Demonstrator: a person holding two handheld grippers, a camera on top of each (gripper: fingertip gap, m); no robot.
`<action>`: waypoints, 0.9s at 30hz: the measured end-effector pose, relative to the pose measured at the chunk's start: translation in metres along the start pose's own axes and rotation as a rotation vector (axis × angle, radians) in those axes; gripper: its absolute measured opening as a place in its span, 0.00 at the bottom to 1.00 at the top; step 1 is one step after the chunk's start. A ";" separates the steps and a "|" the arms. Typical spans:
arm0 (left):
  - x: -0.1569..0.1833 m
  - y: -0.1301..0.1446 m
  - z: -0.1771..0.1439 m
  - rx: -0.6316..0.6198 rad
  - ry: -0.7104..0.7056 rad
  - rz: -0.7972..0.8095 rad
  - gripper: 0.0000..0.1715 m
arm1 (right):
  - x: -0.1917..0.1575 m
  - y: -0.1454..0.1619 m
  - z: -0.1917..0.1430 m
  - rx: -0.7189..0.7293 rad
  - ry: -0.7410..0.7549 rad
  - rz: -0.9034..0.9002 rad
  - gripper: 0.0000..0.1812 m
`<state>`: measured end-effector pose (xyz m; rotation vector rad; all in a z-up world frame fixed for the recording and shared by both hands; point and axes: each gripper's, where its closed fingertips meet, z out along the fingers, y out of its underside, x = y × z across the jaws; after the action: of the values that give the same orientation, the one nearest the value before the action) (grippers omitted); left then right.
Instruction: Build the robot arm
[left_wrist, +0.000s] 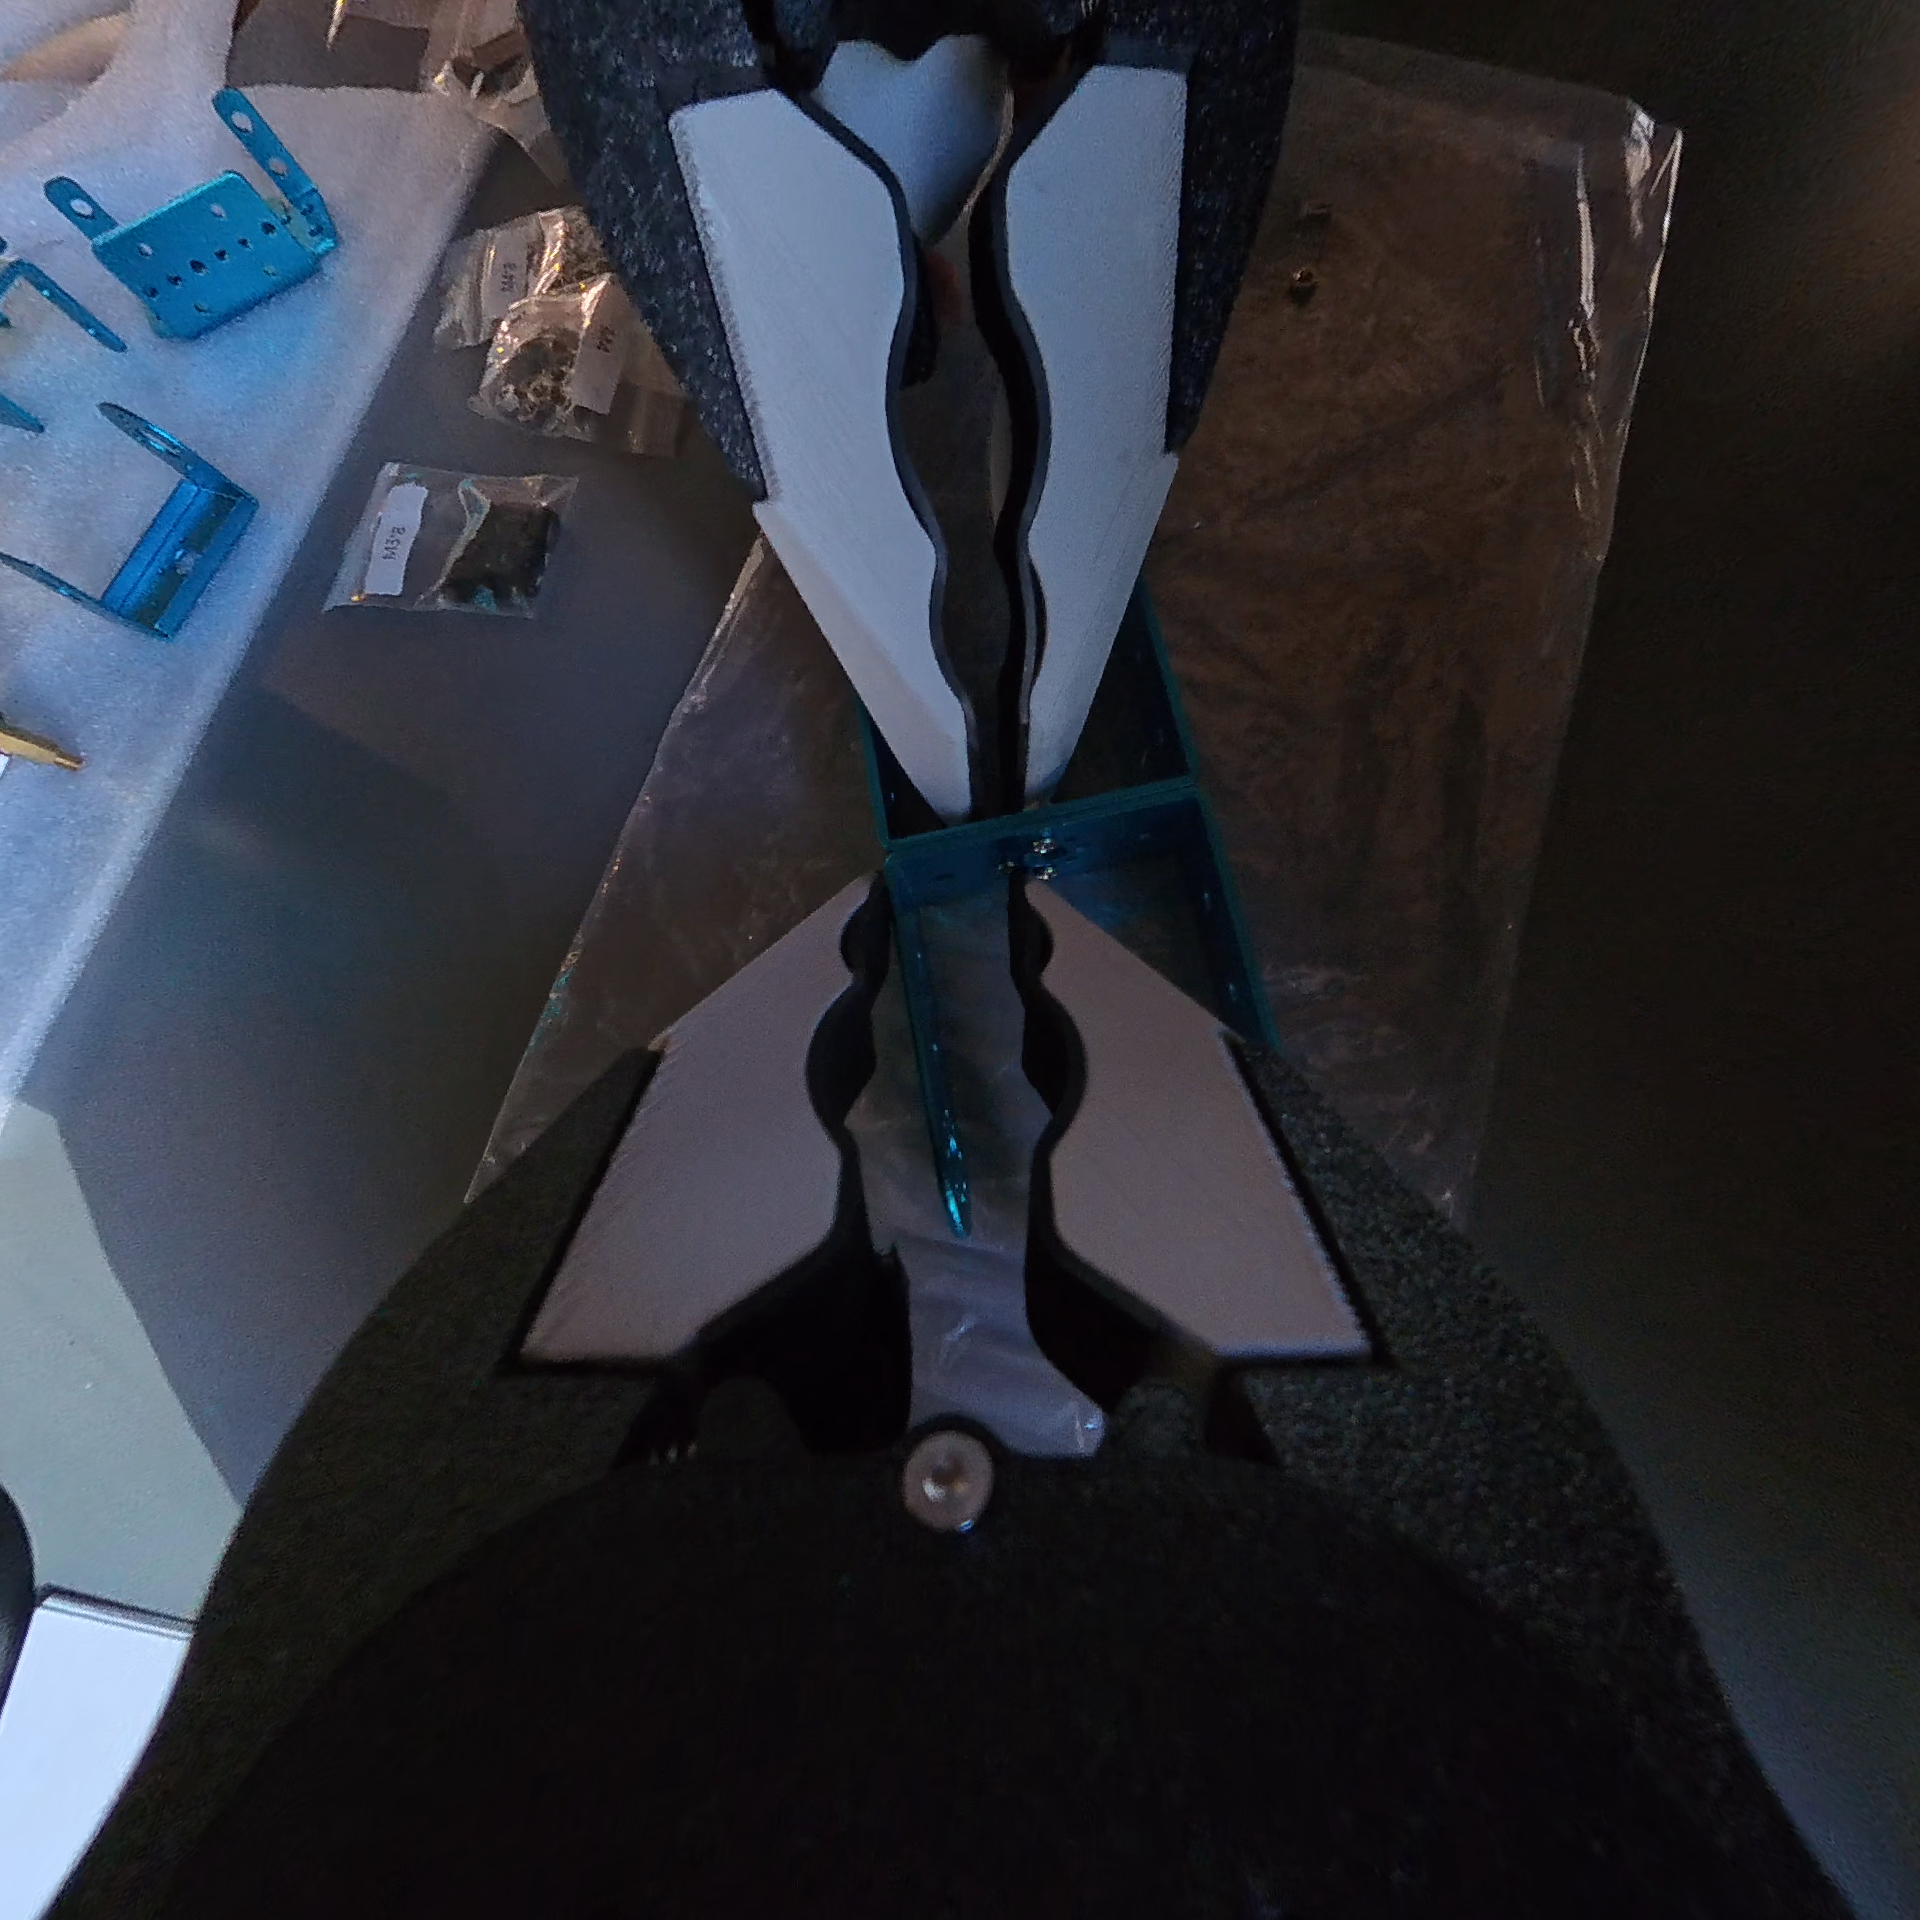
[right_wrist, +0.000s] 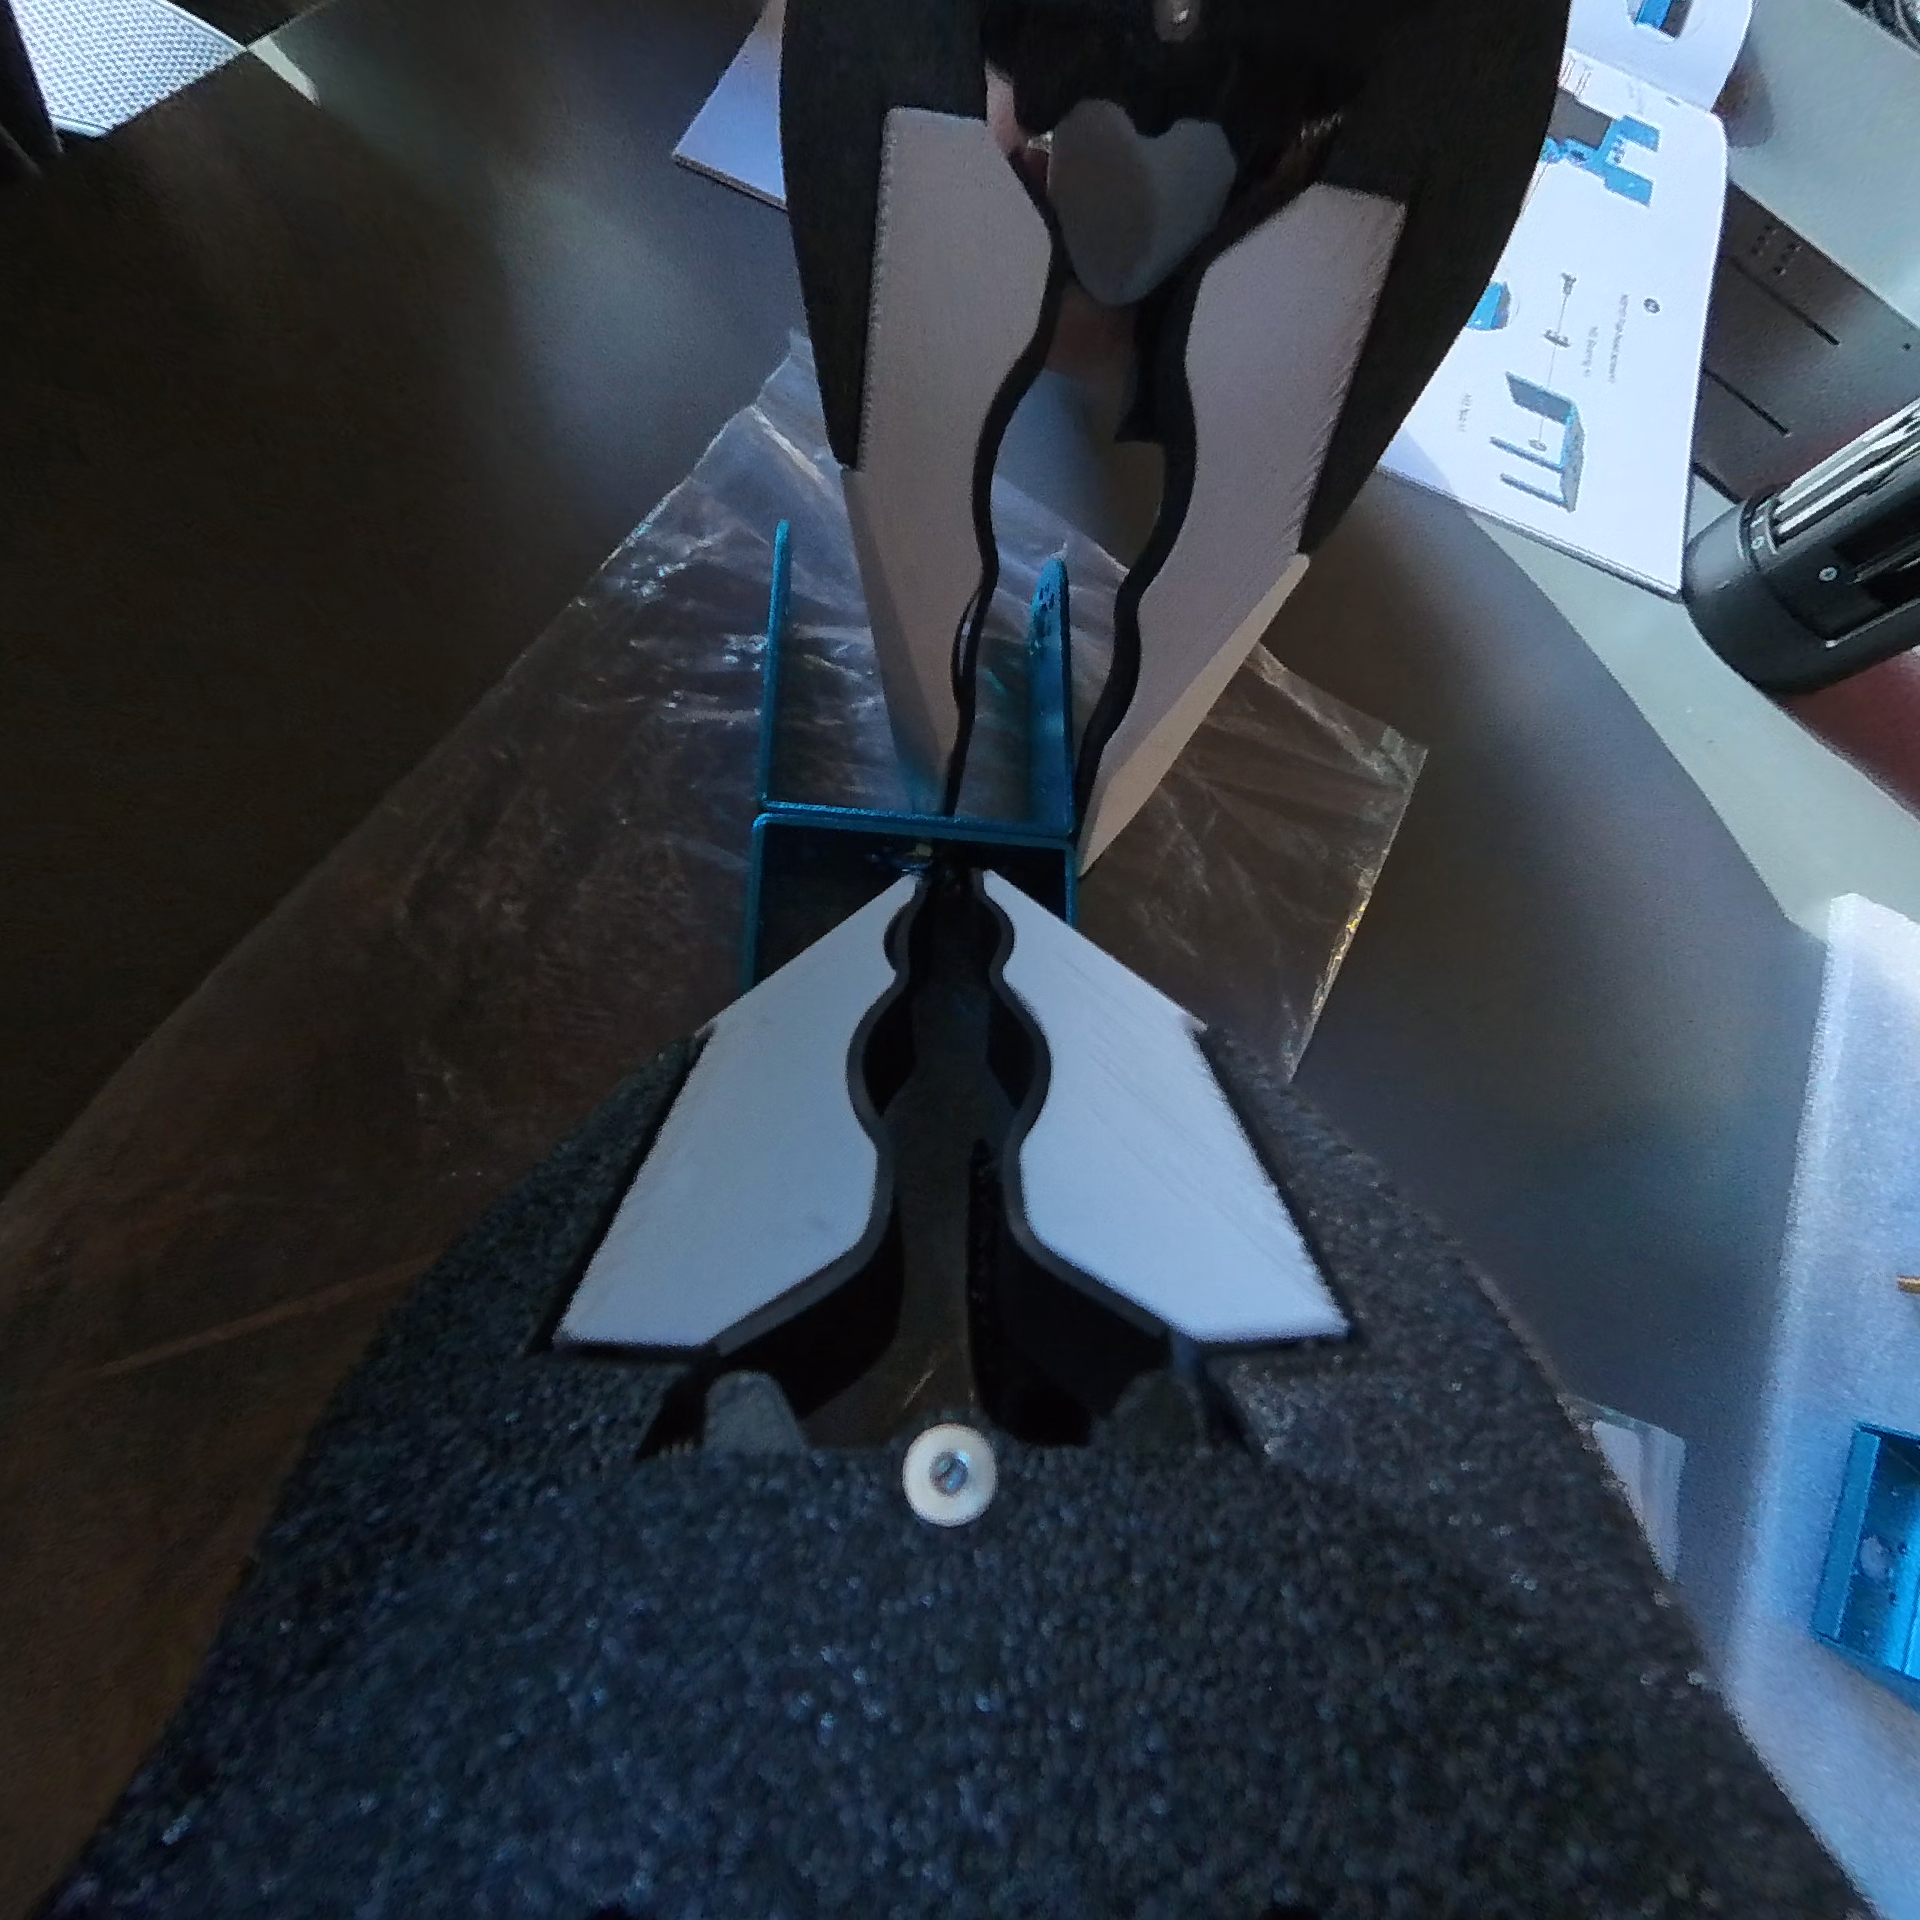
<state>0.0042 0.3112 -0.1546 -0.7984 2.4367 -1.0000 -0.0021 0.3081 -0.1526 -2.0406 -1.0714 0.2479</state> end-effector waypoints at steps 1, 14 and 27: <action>0.000 0.000 0.000 0.000 0.004 -0.005 0.13 | 0.000 0.000 0.000 0.000 -0.001 0.001 0.03; 0.002 0.001 0.002 -0.008 0.023 -0.037 0.10 | -0.008 -0.001 -0.001 -0.015 -0.084 0.140 0.05; 0.004 0.001 0.002 -0.011 0.011 -0.016 0.09 | -0.010 -0.001 0.000 -0.023 -0.091 0.149 0.05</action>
<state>0.0019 0.3086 -0.1572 -0.8191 2.4510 -0.9997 -0.0087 0.3004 -0.1539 -2.1502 -0.9817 0.4098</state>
